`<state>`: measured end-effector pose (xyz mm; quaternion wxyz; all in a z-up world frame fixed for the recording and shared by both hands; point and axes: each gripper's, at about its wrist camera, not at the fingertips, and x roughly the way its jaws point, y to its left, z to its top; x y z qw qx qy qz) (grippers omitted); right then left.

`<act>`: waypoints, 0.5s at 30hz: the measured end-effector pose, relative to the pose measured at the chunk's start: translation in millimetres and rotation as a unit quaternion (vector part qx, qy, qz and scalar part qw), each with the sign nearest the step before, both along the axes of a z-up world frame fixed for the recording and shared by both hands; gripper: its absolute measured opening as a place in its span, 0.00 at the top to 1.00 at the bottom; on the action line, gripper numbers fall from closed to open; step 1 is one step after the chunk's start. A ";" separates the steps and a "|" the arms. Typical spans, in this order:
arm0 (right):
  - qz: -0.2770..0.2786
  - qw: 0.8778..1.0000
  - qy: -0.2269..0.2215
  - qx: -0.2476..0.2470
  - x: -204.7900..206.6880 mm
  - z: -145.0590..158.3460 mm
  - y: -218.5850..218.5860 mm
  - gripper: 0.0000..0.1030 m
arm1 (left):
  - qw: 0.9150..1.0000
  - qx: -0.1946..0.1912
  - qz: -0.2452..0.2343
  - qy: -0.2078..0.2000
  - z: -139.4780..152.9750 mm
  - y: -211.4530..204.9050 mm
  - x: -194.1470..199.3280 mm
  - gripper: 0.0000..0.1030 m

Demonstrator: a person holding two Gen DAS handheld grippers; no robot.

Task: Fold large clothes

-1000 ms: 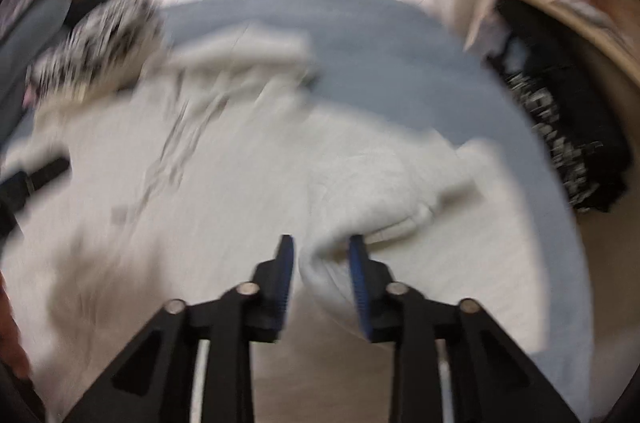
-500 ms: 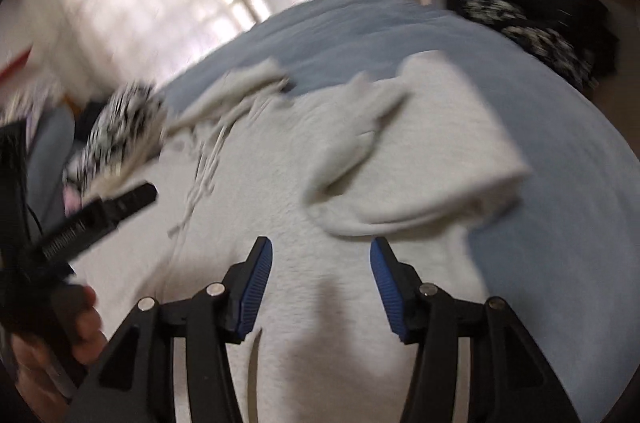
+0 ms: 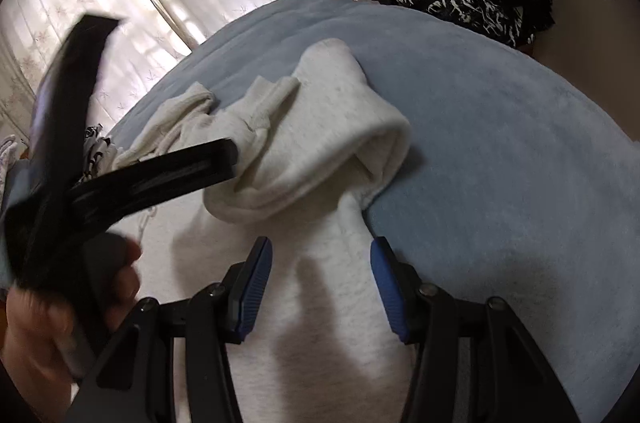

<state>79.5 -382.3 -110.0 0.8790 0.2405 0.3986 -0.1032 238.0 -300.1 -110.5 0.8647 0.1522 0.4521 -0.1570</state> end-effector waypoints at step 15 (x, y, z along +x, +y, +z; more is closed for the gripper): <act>0.006 0.999 0.011 -0.034 -2.2 -17.0 8.0 0.50 | 0.985 -0.120 0.091 -0.087 53.2 115.1 4.9 0.78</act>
